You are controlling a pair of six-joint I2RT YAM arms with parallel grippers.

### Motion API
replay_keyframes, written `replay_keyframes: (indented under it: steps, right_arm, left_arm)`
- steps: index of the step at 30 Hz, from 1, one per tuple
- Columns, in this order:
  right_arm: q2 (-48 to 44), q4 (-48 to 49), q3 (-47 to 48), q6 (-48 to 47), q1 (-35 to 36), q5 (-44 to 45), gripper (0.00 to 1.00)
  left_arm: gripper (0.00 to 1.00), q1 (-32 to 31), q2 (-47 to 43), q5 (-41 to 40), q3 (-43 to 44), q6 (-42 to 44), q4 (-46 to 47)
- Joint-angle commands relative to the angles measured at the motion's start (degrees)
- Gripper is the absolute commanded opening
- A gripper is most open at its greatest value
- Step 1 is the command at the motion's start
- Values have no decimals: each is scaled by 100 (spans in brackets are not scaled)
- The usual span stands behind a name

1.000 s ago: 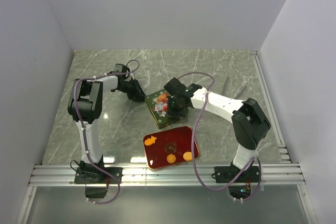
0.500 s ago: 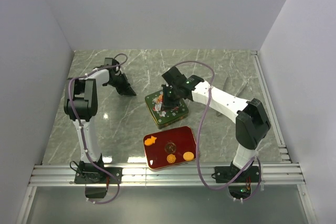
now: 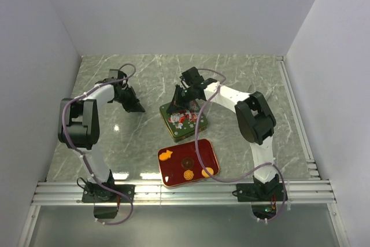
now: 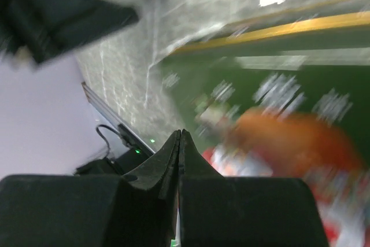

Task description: Pack the cookies

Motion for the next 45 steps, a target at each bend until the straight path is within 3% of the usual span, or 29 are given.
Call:
replay_keyframes:
  steps: [1, 13, 22, 28, 31, 35, 40, 45]
  right_arm:
    - [341, 904, -61, 526, -208, -652, 0]
    - [1159, 1450, -123, 773, -420, -1013, 0]
    - [1160, 879, 957, 263, -534, -1039, 0]
    - [1186, 536, 2222, 236, -718, -1118, 27]
    - [1098, 448, 2689, 254, -797, -1145, 34]
    - [512, 202, 2821, -52, -833, -1040, 38]
    - [-710, -527, 2322, -800, -798, -409, 43]
    - [-2696, -844, 829, -1310, -578, 357, 52]
  left_arm:
    - [1, -16, -613, -35, -277, 92, -39]
    - [1, -16, -1458, -175, -595, 92, -382]
    - [1, -16, -1748, -351, -384, 22, -532]
    - [1, -16, -1880, -500, -199, -92, -611]
    - [1, -16, -1994, -632, -85, -154, -628]
    - [1, -16, -2231, -799, -14, -171, -585]
    - [9, -16, -3012, -782, -523, -189, -76]
    - [38, -16, -3681, -852, -1217, -321, 382]
